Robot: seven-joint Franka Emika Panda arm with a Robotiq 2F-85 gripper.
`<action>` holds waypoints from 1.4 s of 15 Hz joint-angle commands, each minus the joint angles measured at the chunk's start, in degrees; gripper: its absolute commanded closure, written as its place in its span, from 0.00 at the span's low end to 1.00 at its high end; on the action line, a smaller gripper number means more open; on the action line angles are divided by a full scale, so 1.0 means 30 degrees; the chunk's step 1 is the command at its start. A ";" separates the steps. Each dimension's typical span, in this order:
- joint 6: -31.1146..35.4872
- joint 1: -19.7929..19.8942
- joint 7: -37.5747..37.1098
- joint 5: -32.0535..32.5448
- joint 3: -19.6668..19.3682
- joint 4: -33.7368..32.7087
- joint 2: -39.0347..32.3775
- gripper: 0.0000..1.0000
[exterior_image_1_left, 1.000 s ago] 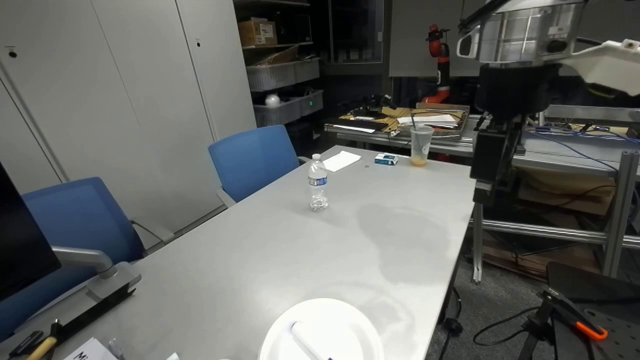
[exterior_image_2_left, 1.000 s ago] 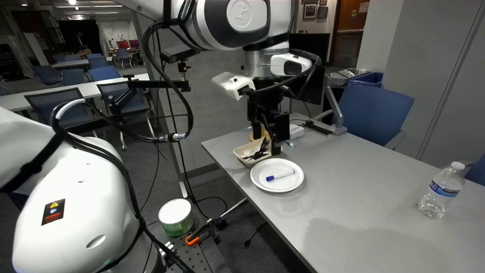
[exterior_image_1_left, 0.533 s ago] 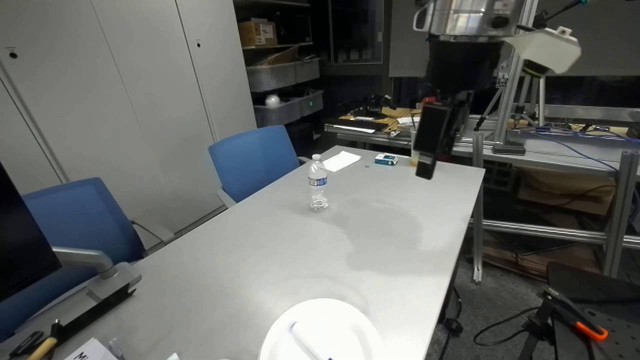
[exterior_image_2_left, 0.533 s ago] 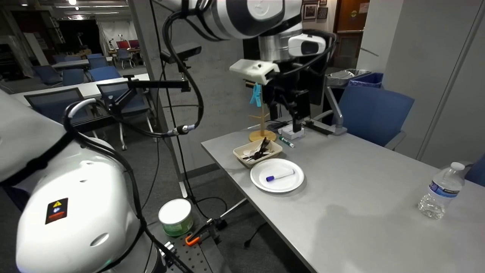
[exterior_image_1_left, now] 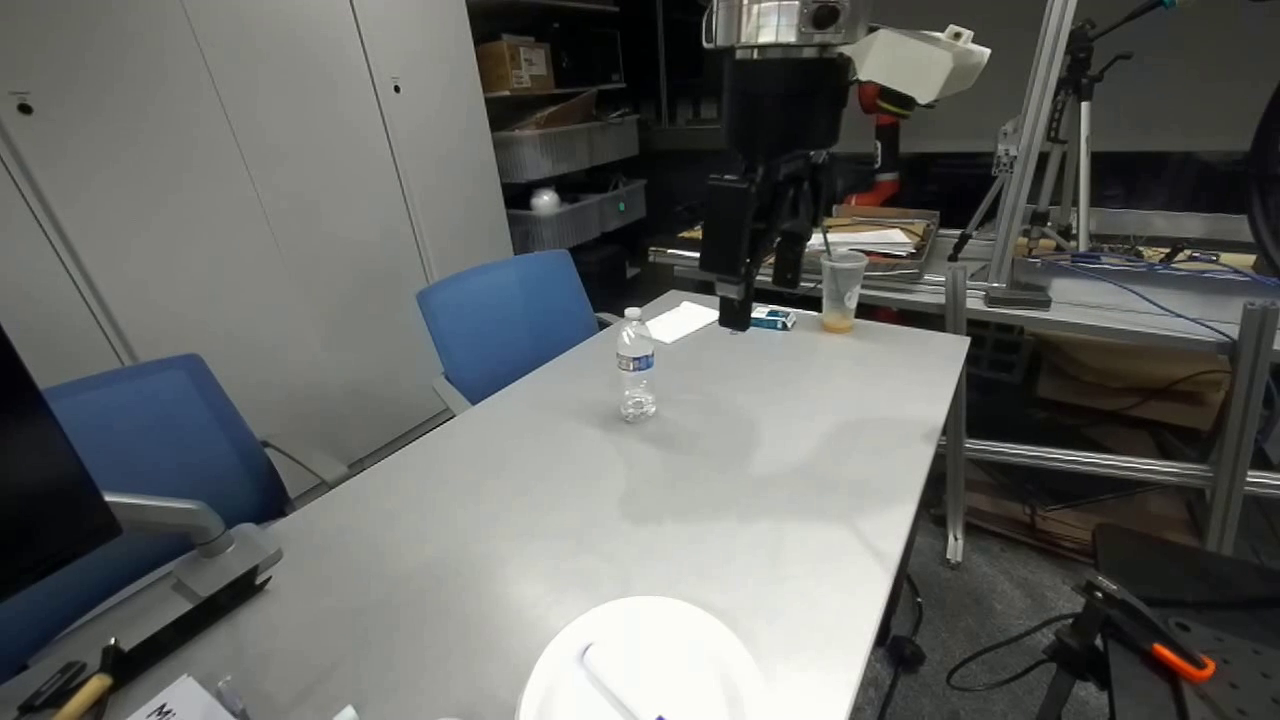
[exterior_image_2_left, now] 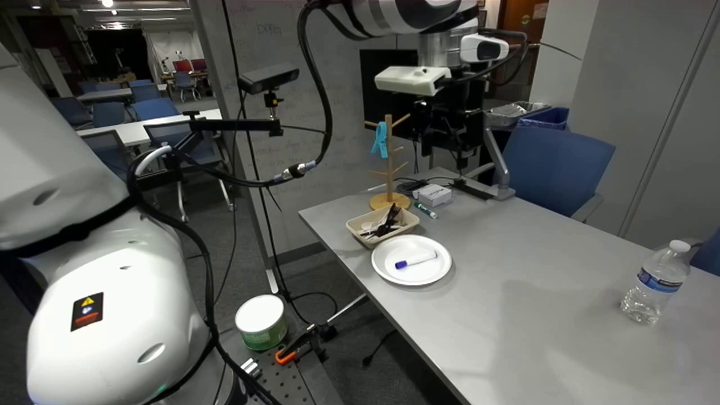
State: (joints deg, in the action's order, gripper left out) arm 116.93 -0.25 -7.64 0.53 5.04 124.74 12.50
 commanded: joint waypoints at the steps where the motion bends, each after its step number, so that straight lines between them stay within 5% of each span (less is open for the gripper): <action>1: -0.0064 -0.0208 -0.0032 0.0047 -0.0195 -0.0055 -0.0019 0.00; 10: 0.2215 -0.1189 -0.0871 -0.0559 0.0606 0.0822 -0.1873 0.00; 19: 0.6097 -0.3171 -0.3836 -0.0410 0.1833 -0.0327 -0.7139 0.00; 21: 0.5891 -0.3200 -0.3330 -0.0360 0.1609 0.0595 -0.6243 0.00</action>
State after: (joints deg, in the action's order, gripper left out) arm 134.77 -9.25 -17.75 -0.42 10.51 126.60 -6.31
